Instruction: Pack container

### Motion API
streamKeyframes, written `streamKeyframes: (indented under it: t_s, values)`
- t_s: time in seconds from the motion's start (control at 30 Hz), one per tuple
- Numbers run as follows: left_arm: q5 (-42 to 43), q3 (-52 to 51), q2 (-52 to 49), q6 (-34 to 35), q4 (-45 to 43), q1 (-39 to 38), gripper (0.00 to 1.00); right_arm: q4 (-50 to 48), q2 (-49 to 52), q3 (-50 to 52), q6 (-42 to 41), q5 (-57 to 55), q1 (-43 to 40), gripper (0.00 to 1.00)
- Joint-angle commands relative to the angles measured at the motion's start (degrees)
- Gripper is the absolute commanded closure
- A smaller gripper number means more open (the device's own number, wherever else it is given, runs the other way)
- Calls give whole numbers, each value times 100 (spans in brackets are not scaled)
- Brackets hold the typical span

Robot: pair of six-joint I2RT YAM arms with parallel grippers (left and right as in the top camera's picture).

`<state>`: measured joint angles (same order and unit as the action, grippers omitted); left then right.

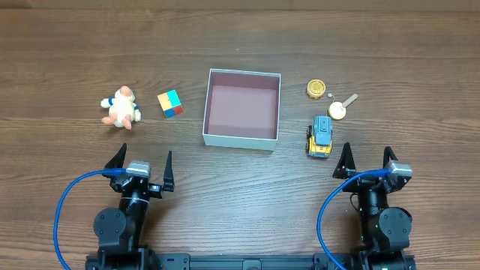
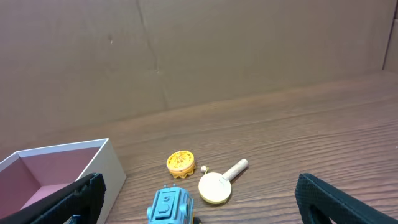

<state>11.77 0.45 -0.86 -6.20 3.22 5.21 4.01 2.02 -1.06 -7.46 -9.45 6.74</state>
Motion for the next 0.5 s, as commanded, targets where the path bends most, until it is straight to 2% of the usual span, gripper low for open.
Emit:
streamKeyframes:
  t_s: [0.0,0.03,0.13,0.23,0.3,0.37,0.47]
  values:
    - [-33,-17,61,-46,-4,-9,0,-31,-35,61,22,-83,-22,0]
    - [-33,-17,61,-46,-4,-9,0,-57,-35,61,-20,-68,-22,0]
    - [-33,-17,61,-46,-4,-9,0,-46,-35,61,-1036,1655,-15,0]
    - [-33,-17,61,-46,-4,-9,0,-201,-35,61,-1082,2898,-15,0]
    - [-33,-17,61,-46,-4,-9,0,-752,-35,28,-1082,3569,-15,0]
    - [-31,-17,61,-46,-4,-9,0,-522,7,-452,-1008,3526,-15,0]
    - [-33,-17,61,-46,-4,-9,0,542,527,-1631,-557,3134,-15,0]
